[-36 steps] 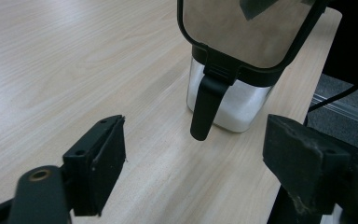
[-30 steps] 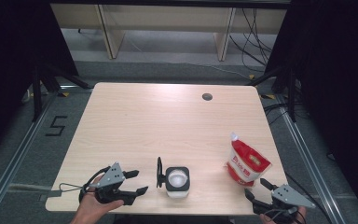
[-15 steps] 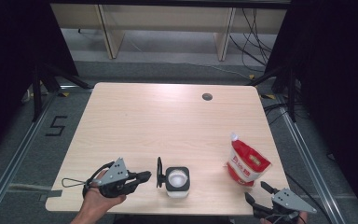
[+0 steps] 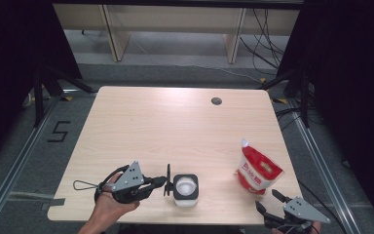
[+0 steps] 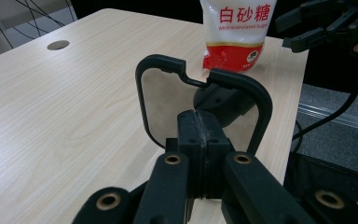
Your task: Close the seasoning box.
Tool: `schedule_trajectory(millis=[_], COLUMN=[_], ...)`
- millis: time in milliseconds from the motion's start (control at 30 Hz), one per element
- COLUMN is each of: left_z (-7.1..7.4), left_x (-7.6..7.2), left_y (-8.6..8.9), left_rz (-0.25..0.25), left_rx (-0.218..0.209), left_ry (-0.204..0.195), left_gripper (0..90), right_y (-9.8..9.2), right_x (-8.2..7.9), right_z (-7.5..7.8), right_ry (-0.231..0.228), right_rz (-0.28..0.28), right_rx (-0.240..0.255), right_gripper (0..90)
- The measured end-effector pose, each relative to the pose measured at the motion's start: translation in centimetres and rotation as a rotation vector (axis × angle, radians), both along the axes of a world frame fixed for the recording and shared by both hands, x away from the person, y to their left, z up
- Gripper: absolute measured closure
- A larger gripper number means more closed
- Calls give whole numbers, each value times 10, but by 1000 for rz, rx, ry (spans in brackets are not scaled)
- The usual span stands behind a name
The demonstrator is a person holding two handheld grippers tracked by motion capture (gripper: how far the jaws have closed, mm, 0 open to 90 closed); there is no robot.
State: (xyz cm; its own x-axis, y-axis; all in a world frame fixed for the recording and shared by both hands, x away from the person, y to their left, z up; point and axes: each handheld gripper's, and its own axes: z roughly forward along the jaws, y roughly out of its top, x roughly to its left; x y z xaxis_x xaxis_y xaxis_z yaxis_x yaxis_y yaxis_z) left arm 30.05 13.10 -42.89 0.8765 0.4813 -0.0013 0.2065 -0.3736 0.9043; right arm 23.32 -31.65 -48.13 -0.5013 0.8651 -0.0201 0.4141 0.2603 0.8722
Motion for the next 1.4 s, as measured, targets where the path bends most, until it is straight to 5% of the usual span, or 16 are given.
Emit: schedule_trajectory(millis=[933, 1133, 1400], left_z=[-19, -21, -18], left_x=[8, 9, 8], left_y=[-36, -37, -31], left_rz=[-83, -81, -78], left_rx=[72, 62, 12], left_ry=[42, 54, 76], left_gripper=[861, 851, 727], right_y=[-1, 1, 1], right_x=[1, 0, 1], right_z=[2, 1, 1], right_ry=[-46, -23, -29], right_rz=[14, 10, 14], right_rx=[-27, -15, -17], right_gripper=[310, 310, 310])
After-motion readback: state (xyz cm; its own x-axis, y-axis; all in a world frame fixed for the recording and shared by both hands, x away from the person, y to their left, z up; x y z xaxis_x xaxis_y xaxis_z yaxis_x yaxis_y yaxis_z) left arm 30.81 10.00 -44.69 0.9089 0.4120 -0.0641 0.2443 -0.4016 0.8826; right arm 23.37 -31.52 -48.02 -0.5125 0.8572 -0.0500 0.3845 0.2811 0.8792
